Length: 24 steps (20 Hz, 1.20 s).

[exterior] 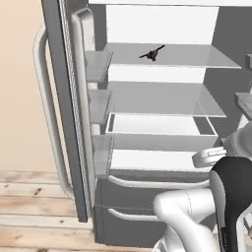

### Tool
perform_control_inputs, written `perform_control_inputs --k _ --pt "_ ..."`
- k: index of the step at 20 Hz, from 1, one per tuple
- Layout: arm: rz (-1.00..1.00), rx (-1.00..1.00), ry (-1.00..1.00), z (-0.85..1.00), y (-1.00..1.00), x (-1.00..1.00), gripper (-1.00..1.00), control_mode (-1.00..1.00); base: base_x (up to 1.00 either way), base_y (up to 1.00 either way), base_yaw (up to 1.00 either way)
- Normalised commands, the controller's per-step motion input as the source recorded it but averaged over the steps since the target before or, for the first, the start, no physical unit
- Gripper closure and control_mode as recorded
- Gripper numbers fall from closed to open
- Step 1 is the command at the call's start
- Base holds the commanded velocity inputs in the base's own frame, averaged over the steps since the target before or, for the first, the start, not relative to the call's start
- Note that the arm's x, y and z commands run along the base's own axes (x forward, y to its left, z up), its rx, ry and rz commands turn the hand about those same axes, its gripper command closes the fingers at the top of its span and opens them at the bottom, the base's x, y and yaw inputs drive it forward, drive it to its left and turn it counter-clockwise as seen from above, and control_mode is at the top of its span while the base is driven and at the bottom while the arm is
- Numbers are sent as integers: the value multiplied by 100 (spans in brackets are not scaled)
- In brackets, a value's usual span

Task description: Gather the carrot and potato from the fridge and place them on a tray on the dining counter. Then gather the fish and chicken drumstick from the fridge and place them on the other tray.

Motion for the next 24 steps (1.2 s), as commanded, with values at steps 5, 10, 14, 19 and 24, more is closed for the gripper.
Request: perform_control_inputs --k 5,10,14,19,24 --pt "0 0 0 0 0 0 -100 100 67 39 -34" --pt "0 0 0 0 0 0 -100 100 49 6 -22" --pt "0 0 0 0 0 0 -100 100 50 6 -19" --pt "0 0 0 0 0 0 -100 100 47 15 -18" --pt "0 0 0 0 0 0 -100 100 27 11 -11"
